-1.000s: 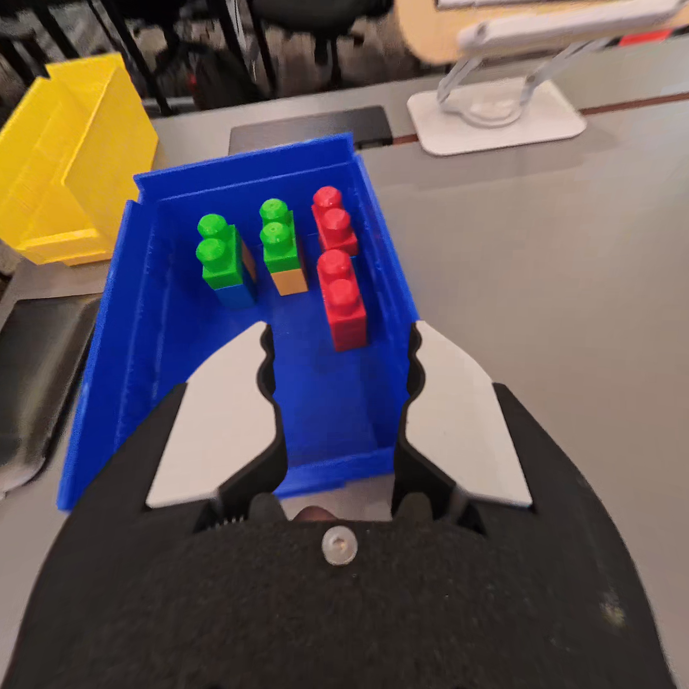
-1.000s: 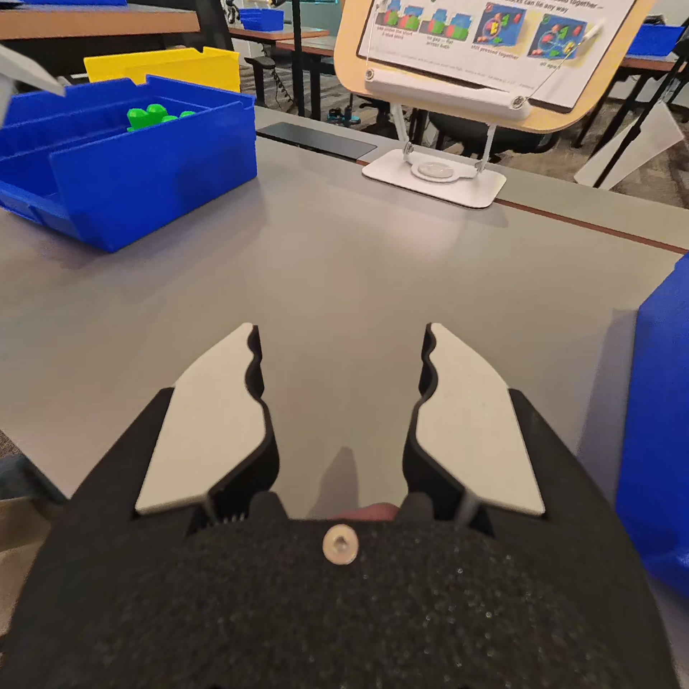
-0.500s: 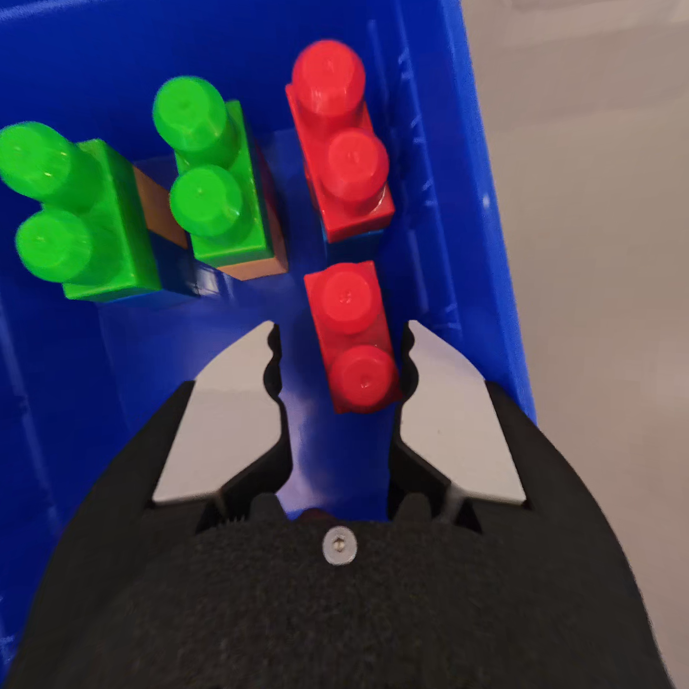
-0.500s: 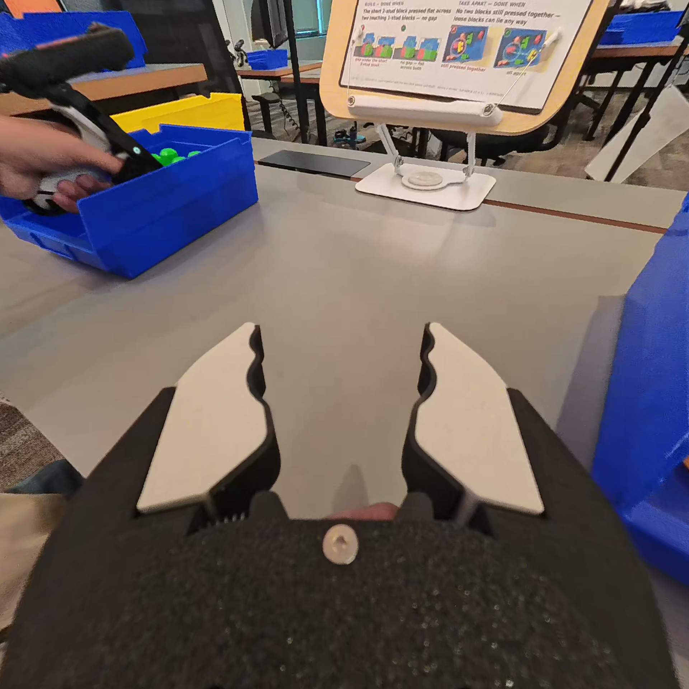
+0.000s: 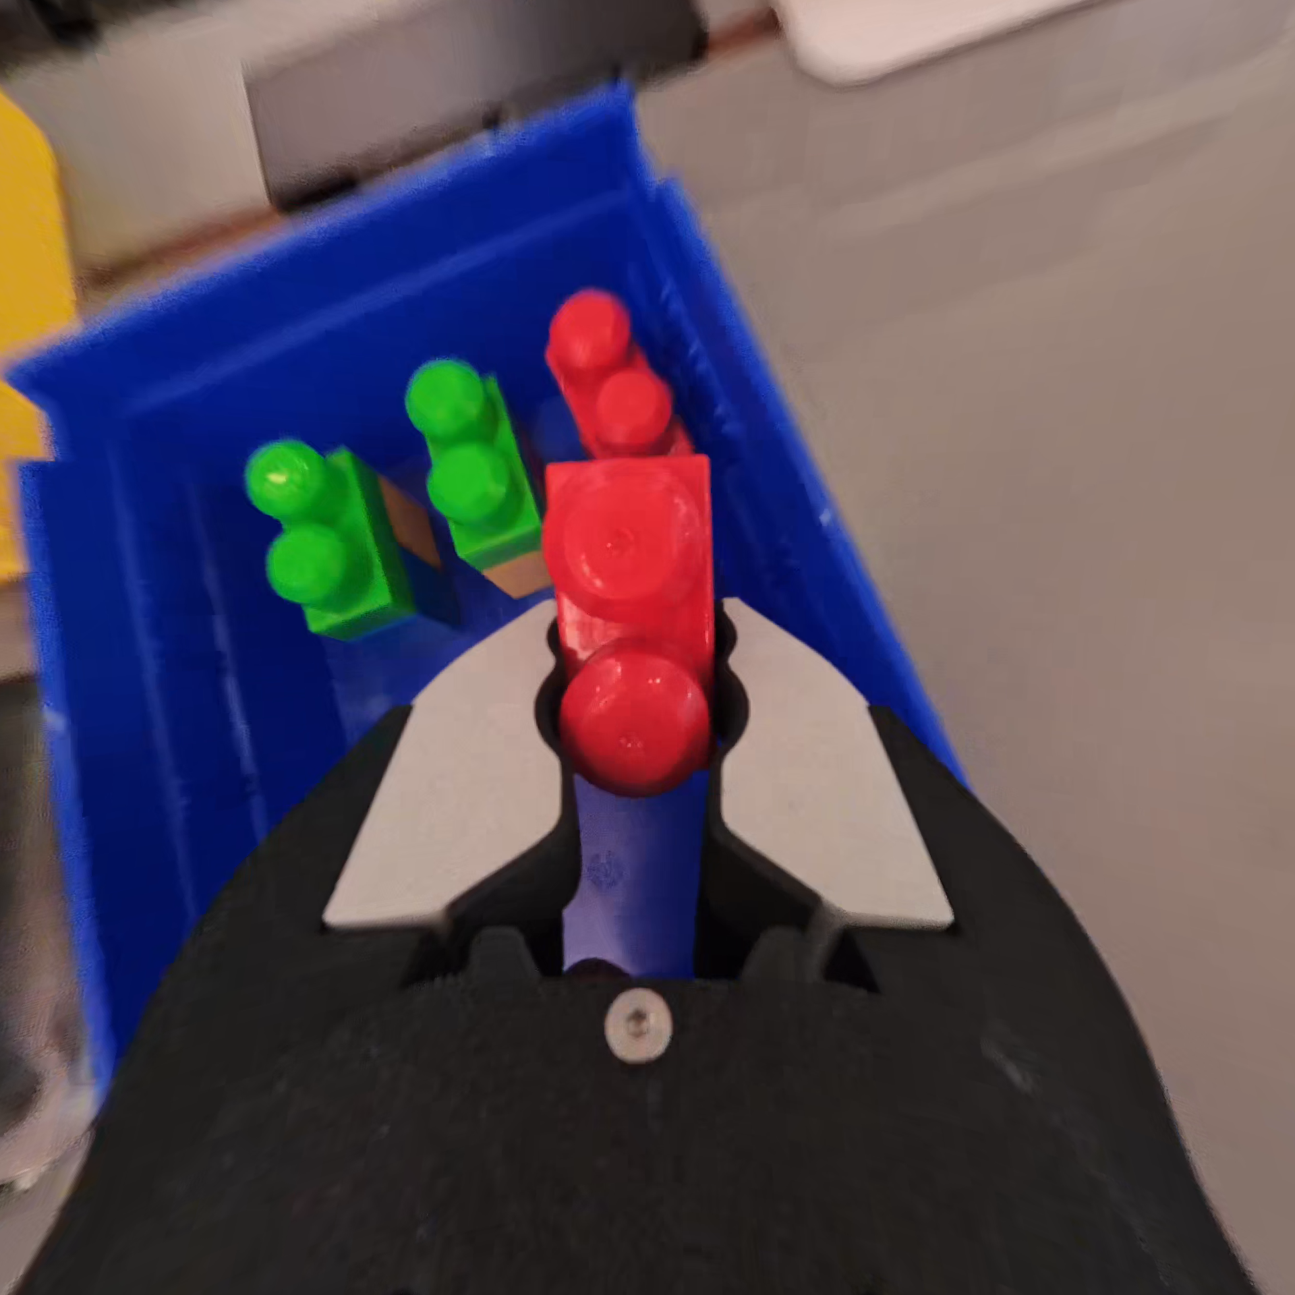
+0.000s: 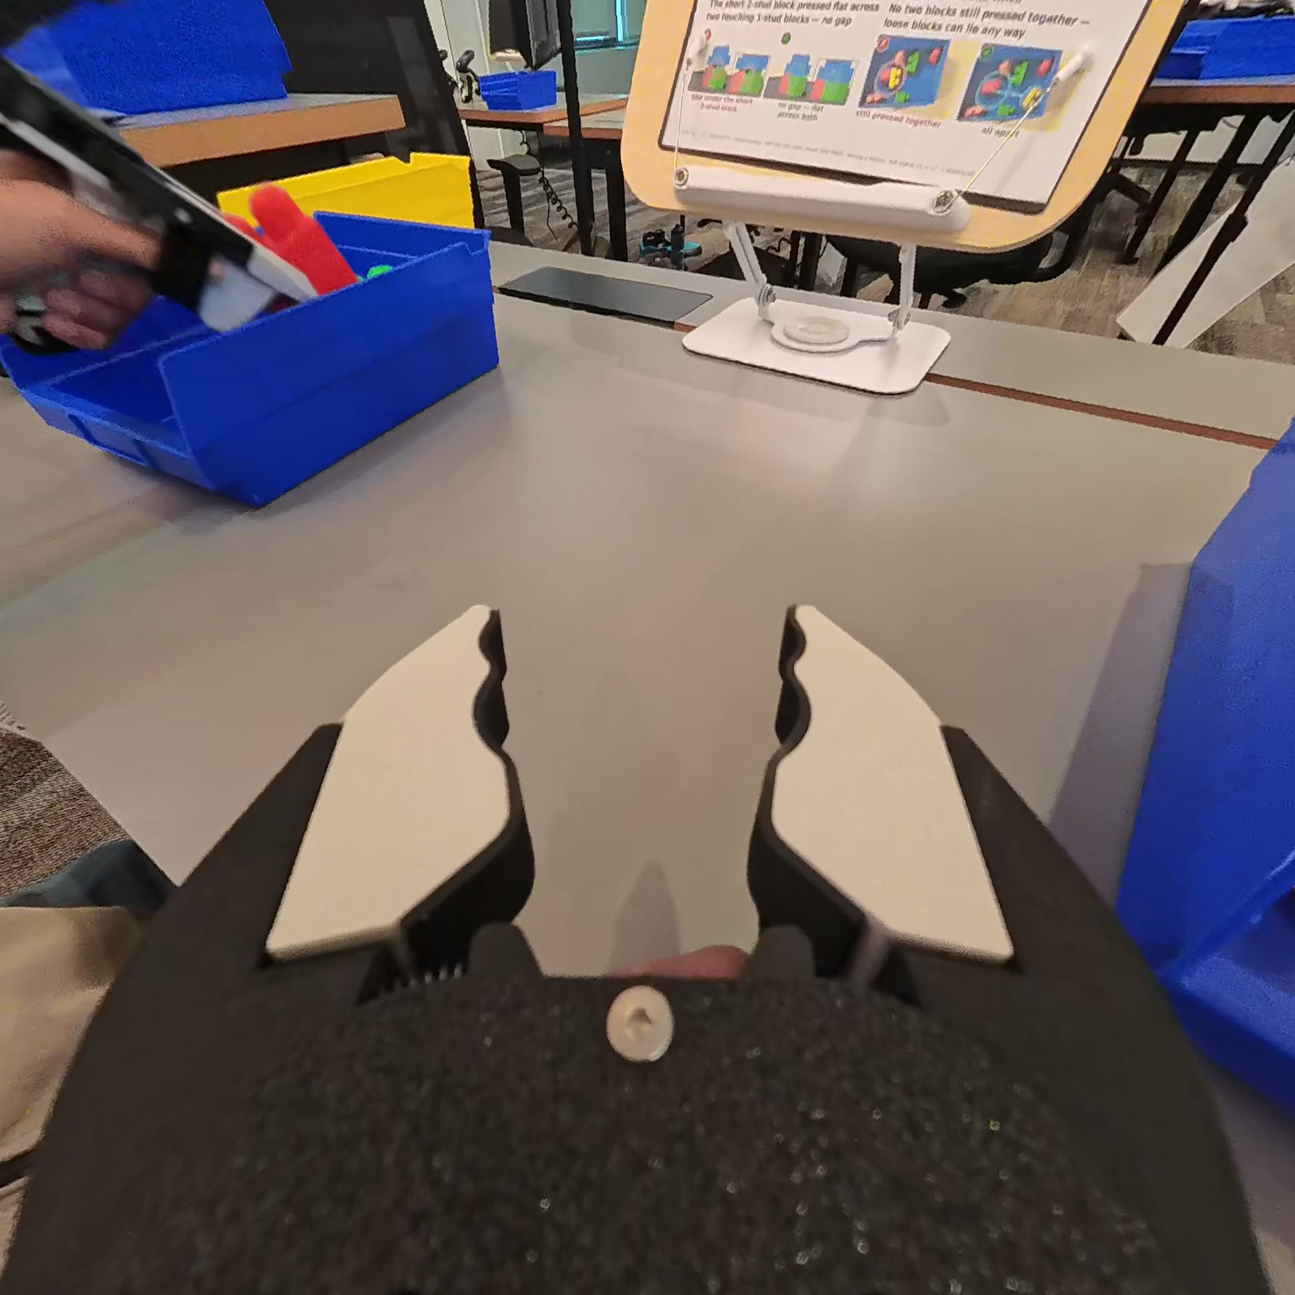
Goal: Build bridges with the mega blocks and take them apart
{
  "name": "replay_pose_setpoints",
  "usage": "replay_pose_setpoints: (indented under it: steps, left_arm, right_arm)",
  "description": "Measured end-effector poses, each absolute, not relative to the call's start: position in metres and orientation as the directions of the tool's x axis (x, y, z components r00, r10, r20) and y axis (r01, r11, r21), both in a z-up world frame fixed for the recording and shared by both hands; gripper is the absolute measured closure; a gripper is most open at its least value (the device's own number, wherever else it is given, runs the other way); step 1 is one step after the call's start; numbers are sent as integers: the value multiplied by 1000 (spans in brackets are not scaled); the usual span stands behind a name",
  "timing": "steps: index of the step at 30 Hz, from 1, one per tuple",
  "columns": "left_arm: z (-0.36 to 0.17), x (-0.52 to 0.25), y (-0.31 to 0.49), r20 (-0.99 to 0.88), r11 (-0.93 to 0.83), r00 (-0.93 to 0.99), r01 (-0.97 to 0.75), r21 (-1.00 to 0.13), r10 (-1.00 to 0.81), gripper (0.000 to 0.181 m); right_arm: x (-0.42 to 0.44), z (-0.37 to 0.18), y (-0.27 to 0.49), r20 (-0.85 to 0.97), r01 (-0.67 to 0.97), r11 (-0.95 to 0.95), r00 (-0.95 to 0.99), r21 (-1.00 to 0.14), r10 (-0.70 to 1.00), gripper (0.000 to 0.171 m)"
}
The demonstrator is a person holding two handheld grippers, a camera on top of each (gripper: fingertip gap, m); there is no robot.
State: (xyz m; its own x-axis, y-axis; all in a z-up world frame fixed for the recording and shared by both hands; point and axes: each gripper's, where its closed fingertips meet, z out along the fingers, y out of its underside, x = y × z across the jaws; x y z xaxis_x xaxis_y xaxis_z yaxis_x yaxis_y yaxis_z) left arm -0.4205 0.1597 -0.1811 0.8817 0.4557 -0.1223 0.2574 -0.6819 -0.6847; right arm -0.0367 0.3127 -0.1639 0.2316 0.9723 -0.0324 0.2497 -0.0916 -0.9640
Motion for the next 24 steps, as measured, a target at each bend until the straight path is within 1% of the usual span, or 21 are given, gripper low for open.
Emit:
replay_pose_setpoints:
  steps: [2, 4, 7, 9, 13, 17, 19, 20, 22, 24]
  left_arm:
    - [-149, -408, 151, -131, -601, 868, 217, -769, 480, 143]
    - [-120, -379, 147, -117, -507, 895, 132, -852, 430, 143]
    - [-98, -327, 140, -157, -390, 922, -7, -921, 355, 143]
    - [-102, -297, 134, -207, -367, 916, -71, -927, 345, 143]
    - [-139, -254, 130, -209, -374, 919, -75, -924, 334, 143]
    - [-163, -229, 137, -138, -358, 956, -38, -933, 259, 144]
    - [-163, -213, 146, -61, -319, 986, -8, -948, 158, 143]
    - [-157, -204, 152, -22, -277, 995, 5, -961, 94, 144]
    - [-147, -178, 164, 81, -223, 993, 59, -973, -89, 144]
    - [-133, -156, 177, 166, -160, 951, 127, -979, -261, 144]
  right_arm:
    - [-38, -162, 312, -20, 248, -78, 227, -966, 974, 98]
    - [-39, -161, 310, 0, 247, -57, 222, -967, 975, 100]
    - [-42, -165, 307, 9, 267, -46, 200, -963, 980, 101]
    - [-43, -170, 307, 13, 277, -44, 199, -960, 980, 102]
    - [-42, -178, 308, -8, 296, -70, 205, -953, 979, 102]
    - [-43, -177, 303, -38, 274, -89, 184, -958, 982, 104]
    - [-46, -173, 295, -61, 250, -90, 119, -964, 991, 105]
    - [-49, -169, 287, -80, 230, -90, 55, -969, 995, 108]
    - [-58, -155, 267, -130, 183, -108, -118, -977, 984, 109]
    - [-68, -137, 248, -186, 135, -151, -295, -979, 937, 106]
